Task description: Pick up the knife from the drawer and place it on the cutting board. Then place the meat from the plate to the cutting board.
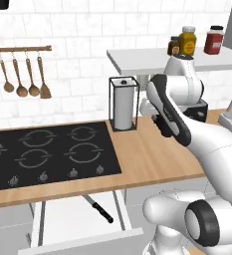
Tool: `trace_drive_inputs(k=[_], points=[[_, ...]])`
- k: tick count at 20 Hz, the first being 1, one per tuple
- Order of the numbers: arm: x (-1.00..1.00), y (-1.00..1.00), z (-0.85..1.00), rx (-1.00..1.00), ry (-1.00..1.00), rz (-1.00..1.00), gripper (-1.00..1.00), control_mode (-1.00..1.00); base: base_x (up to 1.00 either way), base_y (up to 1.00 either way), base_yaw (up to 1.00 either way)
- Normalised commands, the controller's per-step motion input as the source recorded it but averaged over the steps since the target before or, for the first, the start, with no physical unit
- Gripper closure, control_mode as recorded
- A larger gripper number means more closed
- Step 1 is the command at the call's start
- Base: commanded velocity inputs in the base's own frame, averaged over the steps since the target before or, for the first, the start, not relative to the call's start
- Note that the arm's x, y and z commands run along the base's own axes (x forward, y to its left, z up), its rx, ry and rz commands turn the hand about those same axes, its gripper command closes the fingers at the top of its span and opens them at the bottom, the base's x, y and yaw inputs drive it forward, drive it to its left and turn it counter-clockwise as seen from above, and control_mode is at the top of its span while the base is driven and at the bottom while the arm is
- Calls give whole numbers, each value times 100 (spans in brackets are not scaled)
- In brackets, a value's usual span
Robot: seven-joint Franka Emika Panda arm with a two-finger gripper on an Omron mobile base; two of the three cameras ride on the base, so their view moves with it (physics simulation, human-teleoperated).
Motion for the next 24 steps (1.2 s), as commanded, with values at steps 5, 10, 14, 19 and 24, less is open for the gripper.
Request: trace_drive_inputs(k=[5,10,14,19,24], points=[[0,0,0,0,0,0,-100,100,-5,-11,5],[0,0,0,0,0,0,-100,100,-8,-61,45],[0,0,0,0,0,0,-100,100,-19,-78,52],[0,0,0,0,0,0,-100,100,-51,-77,43],[0,0,0,0,0,0,-100,100,-4,-7,32]])
